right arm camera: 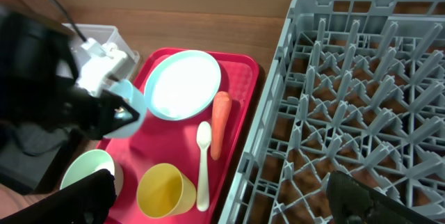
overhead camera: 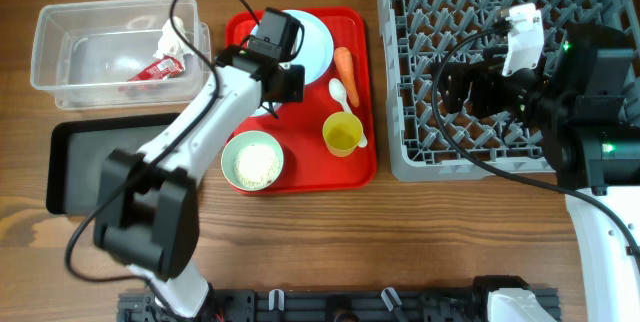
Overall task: Sort waste into correct bins and load items into the dishwasher rack
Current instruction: 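Tip the blue bowl over the black tray to dump the scrap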
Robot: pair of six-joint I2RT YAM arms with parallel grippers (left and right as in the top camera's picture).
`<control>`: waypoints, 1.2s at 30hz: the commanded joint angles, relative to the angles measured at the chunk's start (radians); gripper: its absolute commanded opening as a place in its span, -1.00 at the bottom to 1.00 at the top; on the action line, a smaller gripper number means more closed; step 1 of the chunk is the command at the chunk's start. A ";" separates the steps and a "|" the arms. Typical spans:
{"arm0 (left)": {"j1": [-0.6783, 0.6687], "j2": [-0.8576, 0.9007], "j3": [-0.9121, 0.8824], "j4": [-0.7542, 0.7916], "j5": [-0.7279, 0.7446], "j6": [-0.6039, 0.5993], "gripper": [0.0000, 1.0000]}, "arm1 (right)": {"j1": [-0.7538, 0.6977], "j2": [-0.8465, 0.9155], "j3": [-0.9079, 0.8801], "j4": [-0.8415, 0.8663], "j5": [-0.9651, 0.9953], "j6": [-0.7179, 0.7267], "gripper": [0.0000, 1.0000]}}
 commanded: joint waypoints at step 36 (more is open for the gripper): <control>1.137 -0.217 -0.344 -0.154 1.307 0.228 -0.92 | -0.003 0.007 0.026 -0.010 -0.027 0.036 0.99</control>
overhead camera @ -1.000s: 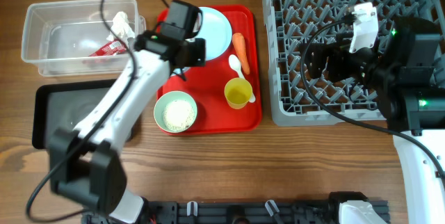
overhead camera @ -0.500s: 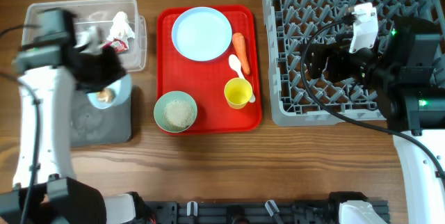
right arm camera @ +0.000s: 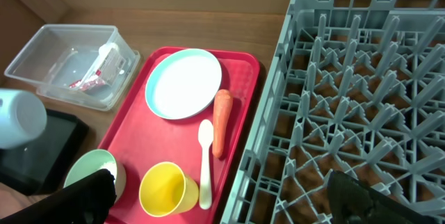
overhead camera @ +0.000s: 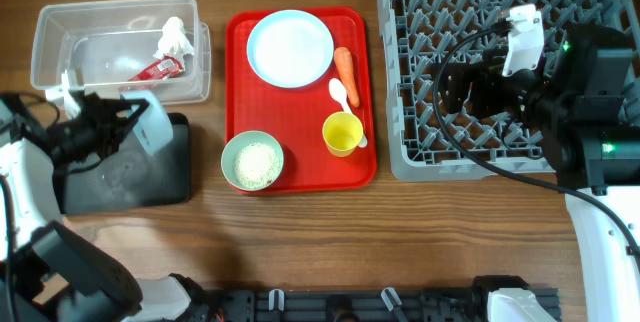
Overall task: Sort waste into correct bins and load items into the dishwasher rack
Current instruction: 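Tip the blue bowl over the black tray to dump the scrap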
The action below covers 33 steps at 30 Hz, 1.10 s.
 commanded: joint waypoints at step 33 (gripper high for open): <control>0.384 0.041 -0.062 0.113 0.395 -0.113 -0.92 | -0.003 0.007 0.026 -0.012 -0.026 0.021 0.99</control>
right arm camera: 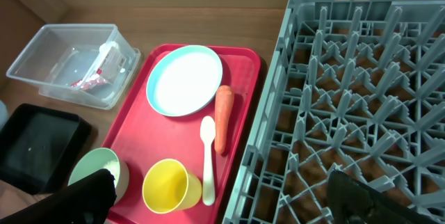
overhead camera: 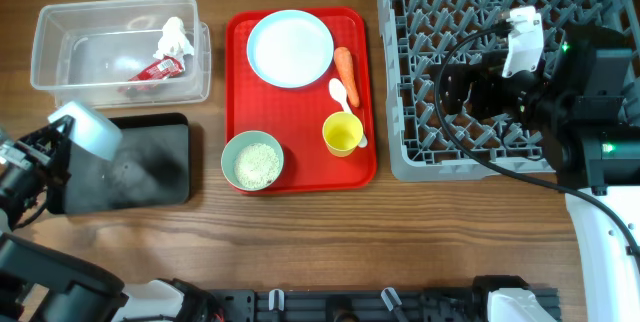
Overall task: Sort waste into correct bins and load items into the dishwasher rack
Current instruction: 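Tip the blue bowl over the black tray to dump the scrap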
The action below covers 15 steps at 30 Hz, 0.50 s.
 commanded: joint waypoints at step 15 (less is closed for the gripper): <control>0.000 0.009 -0.002 0.222 -0.137 -0.311 -0.92 | -0.002 0.007 0.026 0.006 -0.026 0.006 0.99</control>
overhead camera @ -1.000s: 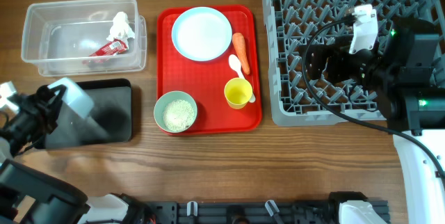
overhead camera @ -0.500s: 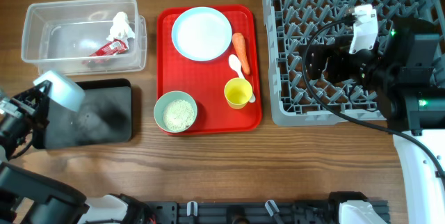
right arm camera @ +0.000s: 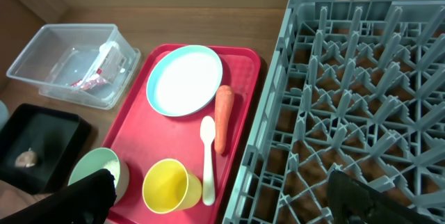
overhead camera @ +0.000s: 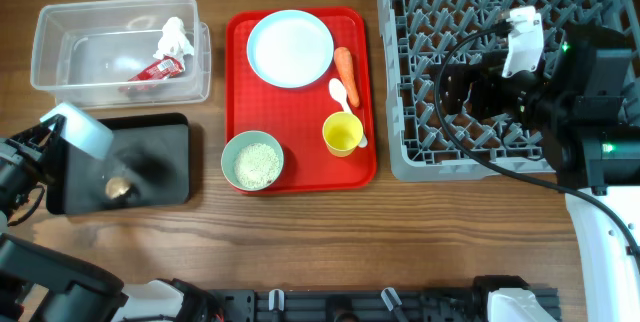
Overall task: Sort waste into correct bins and load items into the dishwasher rack
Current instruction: 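Tip the blue bowl over the black tray to dump the scrap, then set the blue bowl back on the red tray with left gripper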
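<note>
My left gripper [overhead camera: 38, 154] is at the far left, shut on a pale blue cup [overhead camera: 80, 129] that is tipped over the left end of the black tray [overhead camera: 160, 187]. A small brown lump [overhead camera: 117, 188] lies in that tray, also seen in the right wrist view as the lump [right arm camera: 26, 158]. On the red tray [overhead camera: 300, 112] are a pale blue plate [overhead camera: 290, 47], a carrot [overhead camera: 344, 62], a white spoon [overhead camera: 343, 92], a yellow cup [overhead camera: 342, 134] and a green bowl of rice [overhead camera: 253, 160]. My right gripper [right arm camera: 219, 182] hangs open over the grey dishwasher rack [overhead camera: 470, 22], holding nothing.
A clear plastic bin [overhead camera: 60, 72] at the back left holds a red wrapper [overhead camera: 155, 67] and crumpled white paper [overhead camera: 173, 32]. The rack fills the right side of the table. Bare wood runs along the front edge.
A brown lump now lies in the black tray, which was bare before. The left gripper and the tipped blue cup have barely shifted. The right arm has not moved.
My left gripper was at the red tray beside the plate, shut on the pale blue cup. Then it held the cup over the black tray's left part, then tipped at the tray's left edge. Now a brown lump lies in the tray. The right arm stayed over the rack.
</note>
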Robot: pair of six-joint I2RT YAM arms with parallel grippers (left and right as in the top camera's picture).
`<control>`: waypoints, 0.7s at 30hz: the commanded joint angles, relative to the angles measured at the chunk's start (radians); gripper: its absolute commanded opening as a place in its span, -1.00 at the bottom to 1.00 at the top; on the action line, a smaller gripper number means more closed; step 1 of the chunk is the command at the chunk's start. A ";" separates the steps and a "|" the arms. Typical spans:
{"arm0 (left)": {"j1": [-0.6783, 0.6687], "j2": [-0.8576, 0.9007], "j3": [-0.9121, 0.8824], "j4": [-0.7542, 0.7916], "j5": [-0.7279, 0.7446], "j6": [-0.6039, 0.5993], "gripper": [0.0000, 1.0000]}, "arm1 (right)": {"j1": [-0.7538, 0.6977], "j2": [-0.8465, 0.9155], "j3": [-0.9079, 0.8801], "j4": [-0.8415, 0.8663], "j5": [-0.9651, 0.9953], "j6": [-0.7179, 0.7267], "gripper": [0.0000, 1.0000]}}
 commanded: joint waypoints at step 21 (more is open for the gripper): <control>-0.990 -0.270 0.011 0.676 -0.808 -0.160 -0.92 | -0.003 0.007 0.026 0.004 -0.017 0.003 1.00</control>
